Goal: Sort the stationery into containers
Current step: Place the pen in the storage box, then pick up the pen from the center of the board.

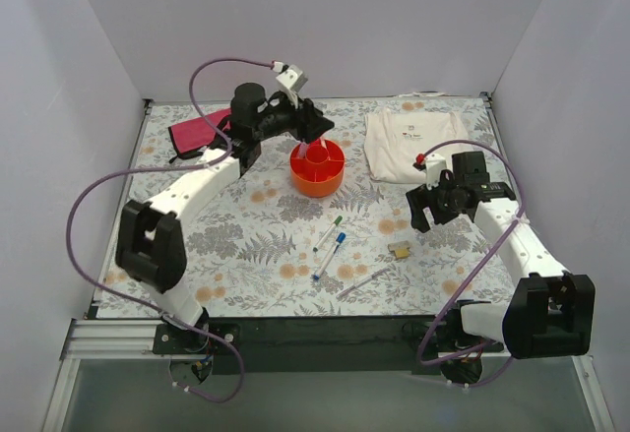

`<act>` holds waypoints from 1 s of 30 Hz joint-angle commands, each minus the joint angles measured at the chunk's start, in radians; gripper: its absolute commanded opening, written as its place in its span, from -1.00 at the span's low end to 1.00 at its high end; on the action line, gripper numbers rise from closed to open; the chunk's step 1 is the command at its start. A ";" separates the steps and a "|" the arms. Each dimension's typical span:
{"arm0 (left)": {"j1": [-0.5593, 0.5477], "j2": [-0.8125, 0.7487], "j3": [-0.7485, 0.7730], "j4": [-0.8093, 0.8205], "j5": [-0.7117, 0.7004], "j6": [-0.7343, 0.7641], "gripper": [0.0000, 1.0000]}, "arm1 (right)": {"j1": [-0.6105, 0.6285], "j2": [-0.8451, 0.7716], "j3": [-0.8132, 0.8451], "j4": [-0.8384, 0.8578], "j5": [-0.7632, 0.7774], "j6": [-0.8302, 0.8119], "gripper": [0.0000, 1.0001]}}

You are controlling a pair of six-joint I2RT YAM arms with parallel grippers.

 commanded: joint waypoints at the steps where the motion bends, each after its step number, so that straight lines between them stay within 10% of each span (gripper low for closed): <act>1: -0.008 -0.237 -0.185 -0.228 0.016 0.070 -0.02 | -0.004 -0.052 -0.021 0.038 -0.034 0.005 0.82; 11: -0.098 -0.452 -0.531 -0.497 -0.100 0.239 -0.28 | -0.004 -0.080 -0.052 0.073 -0.091 0.108 0.80; 30: -0.255 -0.219 -0.534 -0.398 -0.251 0.117 -0.38 | 0.036 -0.052 -0.055 0.096 -0.318 0.301 0.61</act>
